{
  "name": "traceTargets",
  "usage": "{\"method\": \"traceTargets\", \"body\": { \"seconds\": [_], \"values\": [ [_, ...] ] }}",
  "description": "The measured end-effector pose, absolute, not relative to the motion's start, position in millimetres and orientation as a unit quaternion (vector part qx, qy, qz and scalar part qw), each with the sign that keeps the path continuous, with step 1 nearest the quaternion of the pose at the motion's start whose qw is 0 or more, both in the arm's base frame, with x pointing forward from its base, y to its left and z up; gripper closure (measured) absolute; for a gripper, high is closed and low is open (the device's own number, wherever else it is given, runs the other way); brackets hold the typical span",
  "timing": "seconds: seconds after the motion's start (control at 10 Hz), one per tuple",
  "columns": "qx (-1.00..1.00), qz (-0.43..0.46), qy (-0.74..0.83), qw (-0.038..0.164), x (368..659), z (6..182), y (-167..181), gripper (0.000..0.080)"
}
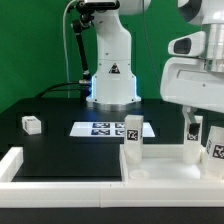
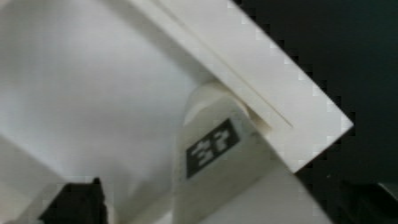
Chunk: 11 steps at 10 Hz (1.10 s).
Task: Assemble square table
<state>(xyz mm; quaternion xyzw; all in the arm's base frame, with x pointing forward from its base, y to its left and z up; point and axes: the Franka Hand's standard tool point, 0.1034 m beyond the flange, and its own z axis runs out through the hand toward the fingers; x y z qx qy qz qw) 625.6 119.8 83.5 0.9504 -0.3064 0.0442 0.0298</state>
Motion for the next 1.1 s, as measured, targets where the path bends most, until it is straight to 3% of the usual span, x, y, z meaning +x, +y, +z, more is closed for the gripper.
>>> {"method": "traceTargets", "body": {
  "seconds": [0.3, 0.5, 0.9, 1.1],
  "values": [
    [0.95, 0.044, -0.308, 0.03, 625.5, 83.5, 120.0, 0.0162],
    [0.943, 0.045, -0.33, 0.029, 625.4, 83.5, 120.2, 0.0509],
    [0.881, 0.045, -0.47, 0.018, 625.0, 82.5, 120.5, 0.051],
    [0.814, 0.044, -0.58, -0.007, 629.9, 80.6, 113.8, 0.051]
  ]
}}
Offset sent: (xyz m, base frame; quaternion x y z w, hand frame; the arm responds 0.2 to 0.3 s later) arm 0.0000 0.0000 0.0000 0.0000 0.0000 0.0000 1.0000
